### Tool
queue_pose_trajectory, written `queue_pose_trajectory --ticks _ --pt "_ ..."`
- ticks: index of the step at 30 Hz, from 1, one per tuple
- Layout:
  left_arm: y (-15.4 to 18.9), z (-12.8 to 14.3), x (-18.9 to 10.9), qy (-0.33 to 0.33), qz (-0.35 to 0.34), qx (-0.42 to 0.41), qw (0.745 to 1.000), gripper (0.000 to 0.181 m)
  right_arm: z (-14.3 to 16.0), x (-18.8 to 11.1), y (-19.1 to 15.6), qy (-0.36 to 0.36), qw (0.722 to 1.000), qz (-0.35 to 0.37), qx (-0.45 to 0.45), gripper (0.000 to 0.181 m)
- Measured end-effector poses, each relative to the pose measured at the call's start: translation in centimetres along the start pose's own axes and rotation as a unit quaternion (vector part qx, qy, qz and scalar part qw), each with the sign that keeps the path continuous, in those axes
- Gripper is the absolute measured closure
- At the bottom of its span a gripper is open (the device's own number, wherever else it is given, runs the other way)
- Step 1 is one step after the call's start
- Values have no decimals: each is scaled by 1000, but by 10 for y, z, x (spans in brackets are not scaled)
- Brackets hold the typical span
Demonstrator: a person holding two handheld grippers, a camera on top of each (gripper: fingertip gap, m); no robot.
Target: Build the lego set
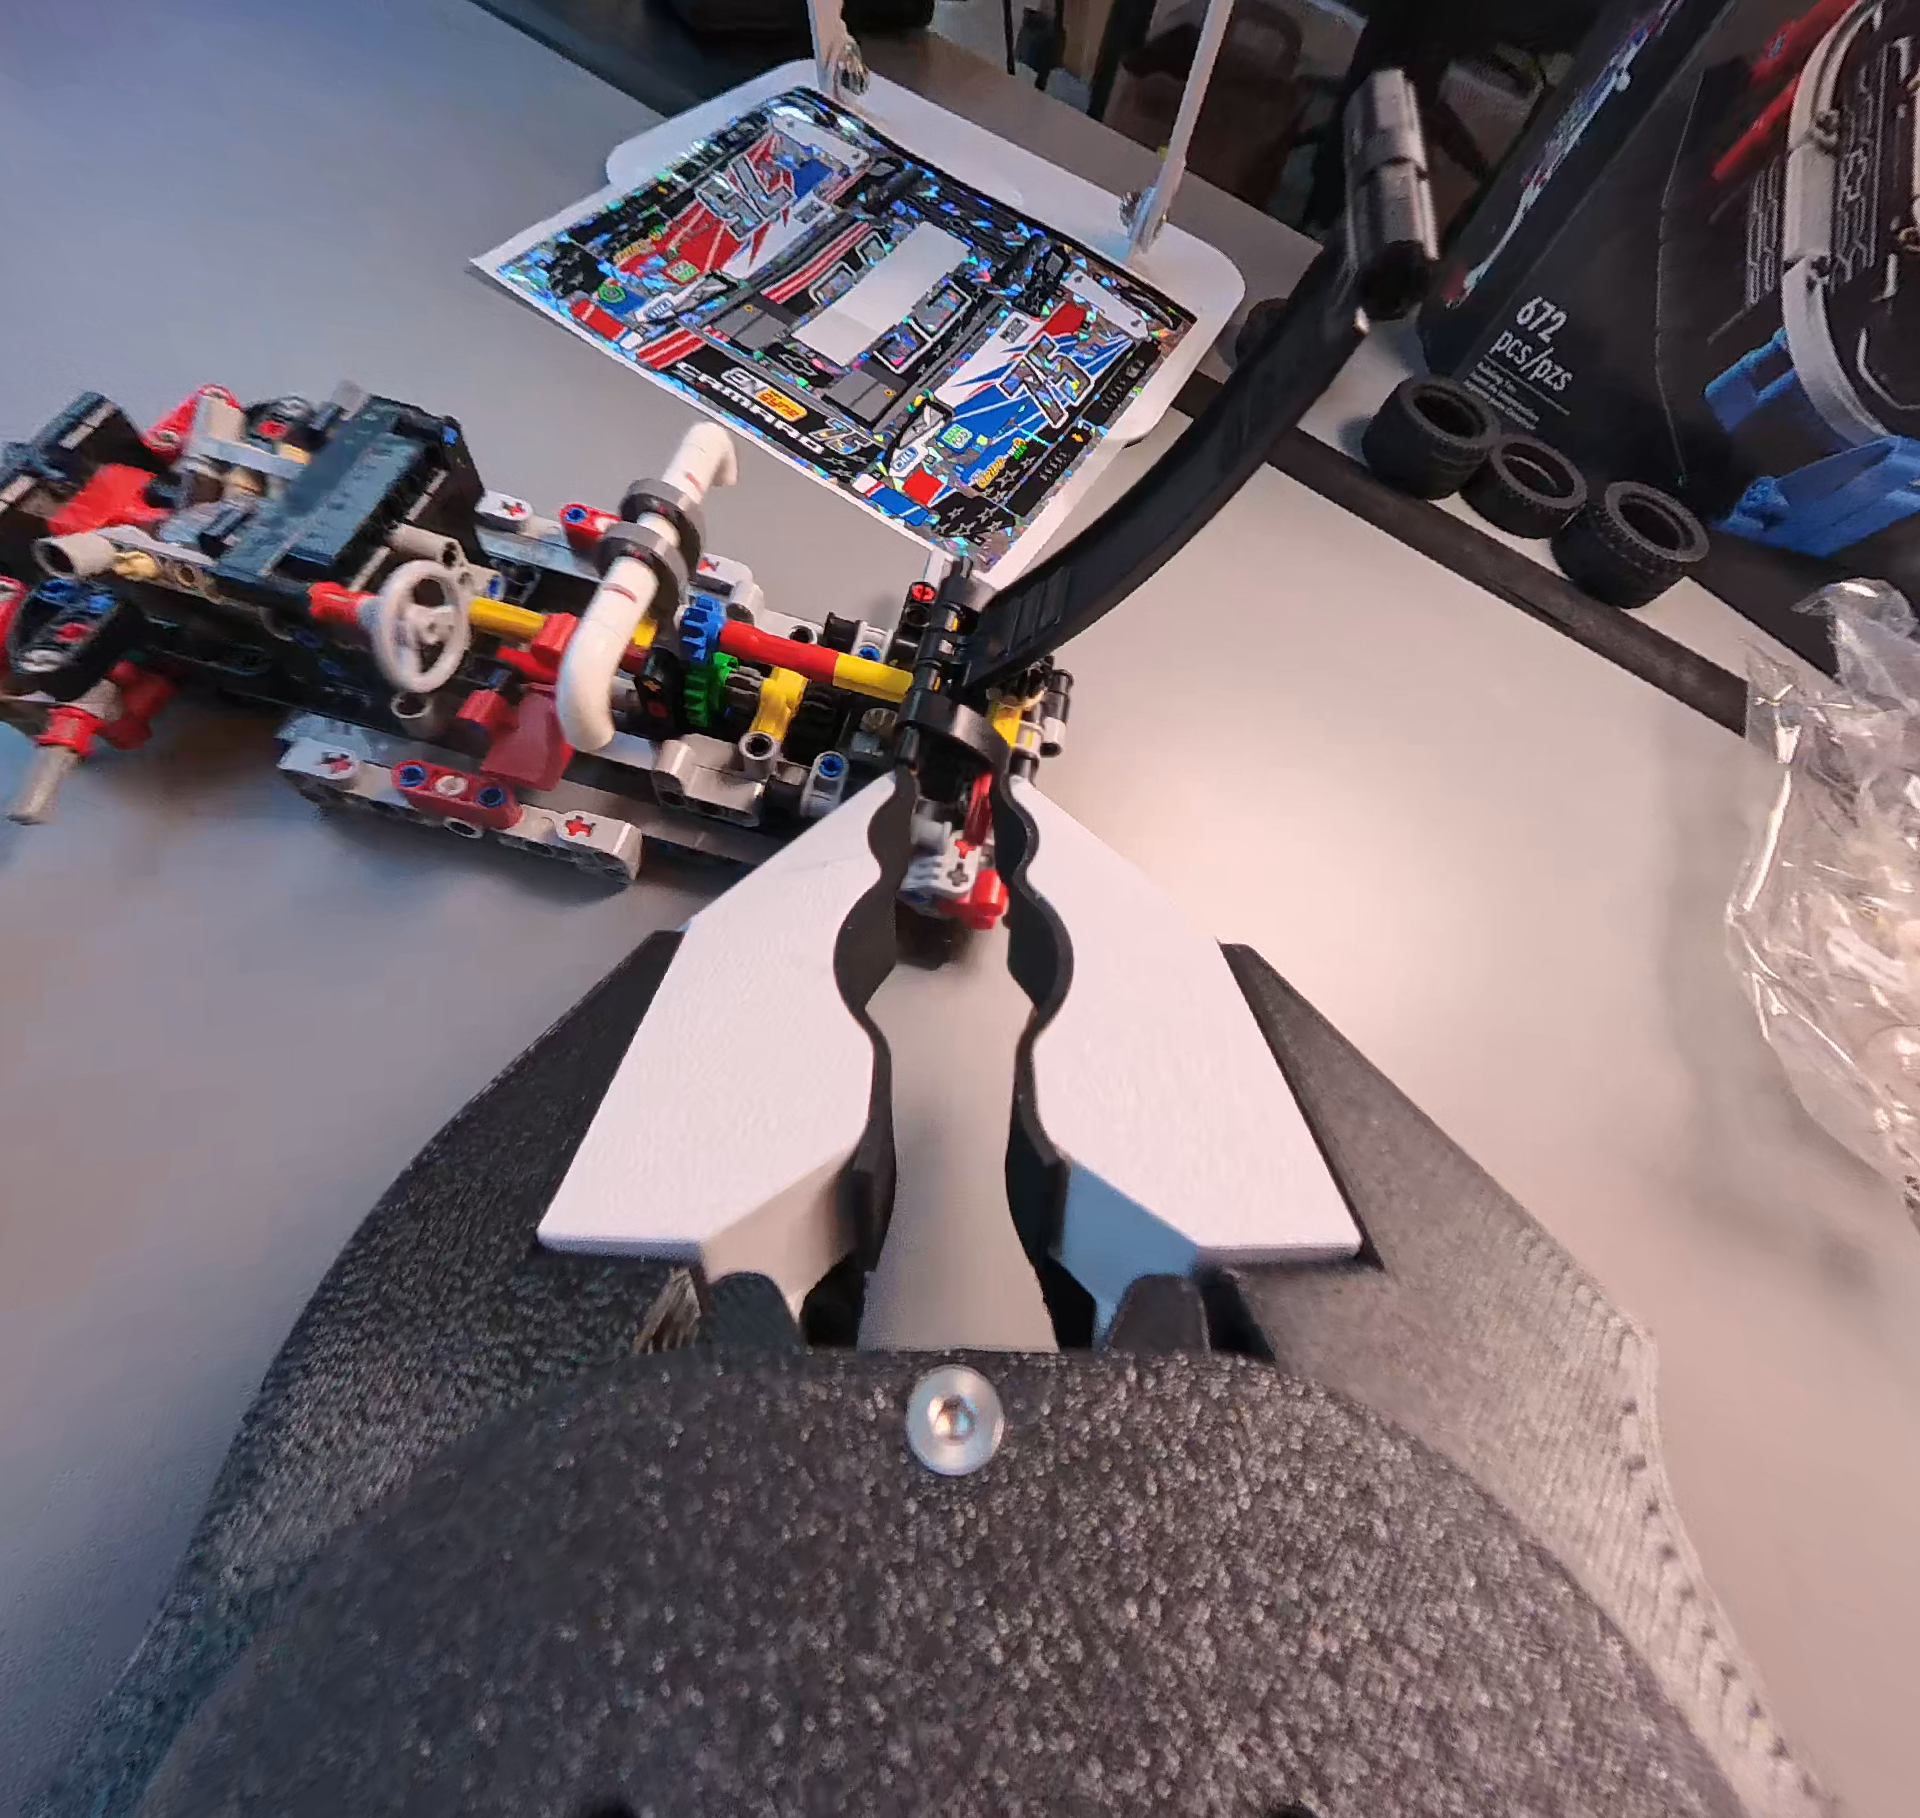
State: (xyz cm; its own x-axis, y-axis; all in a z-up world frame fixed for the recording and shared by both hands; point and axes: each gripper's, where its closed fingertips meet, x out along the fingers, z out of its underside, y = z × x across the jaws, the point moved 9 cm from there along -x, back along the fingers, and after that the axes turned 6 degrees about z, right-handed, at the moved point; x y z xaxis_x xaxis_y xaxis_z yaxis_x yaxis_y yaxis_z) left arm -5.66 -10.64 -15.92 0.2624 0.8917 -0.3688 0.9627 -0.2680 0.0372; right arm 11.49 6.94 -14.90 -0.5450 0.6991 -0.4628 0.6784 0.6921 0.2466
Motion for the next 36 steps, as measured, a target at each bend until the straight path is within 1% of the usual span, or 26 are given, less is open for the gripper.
queue_pose_trajectory --ticks 6,10,14,16,18,21,25,28,31,33,36 --pt "6 -1 1 -6 -8 25 1000 120 -3 -52 -19 48 998 -41 17 153" --pt "9 -2 1 -7 -13 36 999 120 4 -85 -30 73 996 -56 15 150" --pt "9 -5 2 -9 -16 40 999 120 13 -108 -32 89 994 -63 26 149" --pt "10 -11 2 -3 -15 45 999 120 18 -117 -31 104 992 -58 27 149" --pt "7 -28 0 15 -18 55 998 121 21 -124 -28 126 990 -52 30 149" --pt "-10 -76 -6 72 -26 48 996 123 24 -129 -23 153 987 -39 39 149" --pt "-57 -147 -9 146 -52 15 988 123 17 -132 -16 171 983 -36 55 150" --pt "-100 -190 -1 170 -86 17 982 123 3 -131 -5 184 981 -35 46 150" --pt "-139 -215 14 172 -111 15 979 123 -17 -125 9 199 978 -38 46 150" --pt "-158 -222 26 167 -118 11 979 124 -31 -118 20 208 977 -36 42 150" --pt "-179 -227 45 156 -139 28 977 126 -53 -105 35 222 974 -31 35 150"
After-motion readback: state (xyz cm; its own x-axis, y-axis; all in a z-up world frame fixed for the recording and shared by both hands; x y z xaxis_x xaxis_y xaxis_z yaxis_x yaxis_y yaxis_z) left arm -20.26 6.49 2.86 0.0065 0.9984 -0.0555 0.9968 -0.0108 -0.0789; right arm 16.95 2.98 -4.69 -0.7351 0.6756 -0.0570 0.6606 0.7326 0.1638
